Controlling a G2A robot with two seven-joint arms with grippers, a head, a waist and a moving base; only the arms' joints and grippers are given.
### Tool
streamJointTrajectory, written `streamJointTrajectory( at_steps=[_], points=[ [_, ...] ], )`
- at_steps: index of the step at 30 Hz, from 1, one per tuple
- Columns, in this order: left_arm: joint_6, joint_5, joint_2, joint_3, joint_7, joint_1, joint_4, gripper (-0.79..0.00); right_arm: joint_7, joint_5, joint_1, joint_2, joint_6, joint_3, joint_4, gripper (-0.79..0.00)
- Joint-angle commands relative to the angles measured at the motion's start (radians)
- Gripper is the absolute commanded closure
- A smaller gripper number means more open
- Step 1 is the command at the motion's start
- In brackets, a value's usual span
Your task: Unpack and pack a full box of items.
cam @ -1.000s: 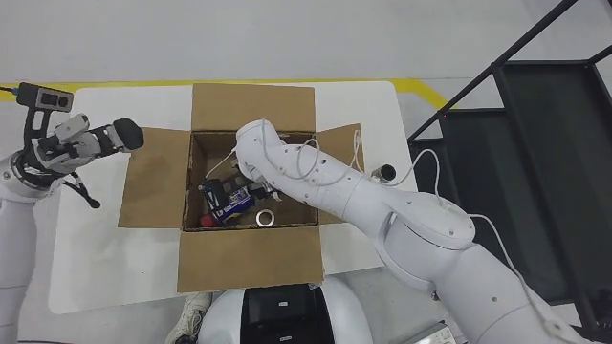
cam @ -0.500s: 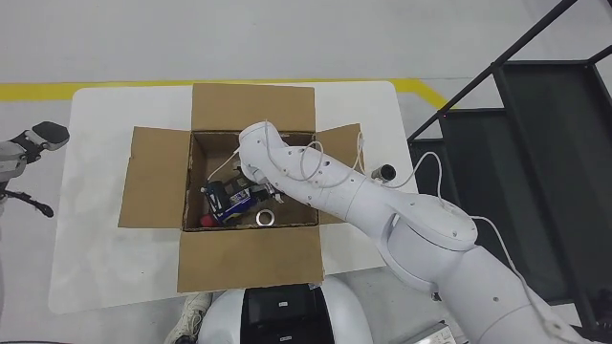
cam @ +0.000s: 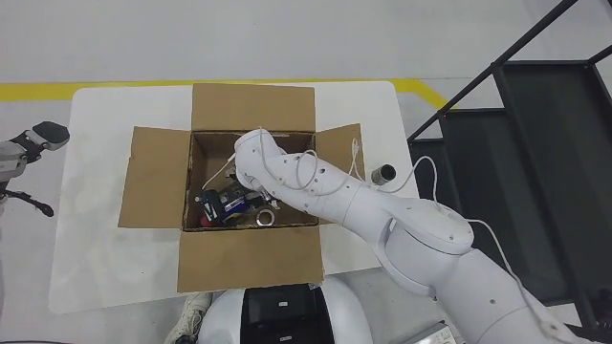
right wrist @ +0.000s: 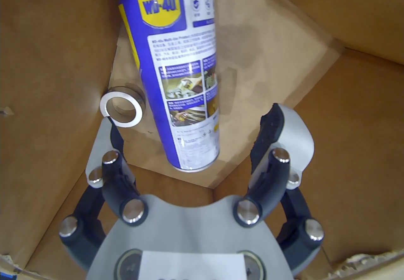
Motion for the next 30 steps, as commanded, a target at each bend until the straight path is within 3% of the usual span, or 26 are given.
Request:
streamJointTrajectory(
  at_steps=[1, 5, 7, 8, 9, 22, 30],
  points=[
    [0.0, 0.0, 0.0, 0.0, 0.0, 0.0, 0.0, -0.785, -0.013, -0.008, 0.0, -0.008, 0.002, -0.005, 0.023, -0.785],
    [0.0, 0.0, 0.0, 0.0, 0.0, 0.0, 0.0, -0.785, -0.044, -0.025, 0.004, -0.026, 0.007, -0.015, 0.077, -0.754],
    [0.0, 0.0, 0.0, 0.0, 0.0, 0.0, 0.0, -0.785, -0.061, -0.031, 0.009, -0.036, 0.006, -0.018, 0.104, -0.48],
    [0.0, 0.0, 0.0, 0.0, 0.0, 0.0, 0.0, -0.785, -0.069, -0.032, 0.011, -0.041, 0.005, -0.019, 0.116, -0.28],
    [0.0, 0.0, 0.0, 0.0, 0.0, 0.0, 0.0, -0.785, -0.077, -0.035, 0.013, -0.046, 0.004, -0.02, 0.13, 0.0],
    [0.0, 0.0, 0.0, 0.0, 0.0, 0.0, 0.0, -0.785, -0.075, -0.059, 0.045, -0.09, 0.039, -0.017, 0.206, 0.0],
    [0.0, 0.0, 0.0, 0.0, 0.0, 0.0, 0.0, -0.785, 0.022, -0.067, 0.031, -0.038, 0.097, 0.046, 0.073, 0.0]
  ],
)
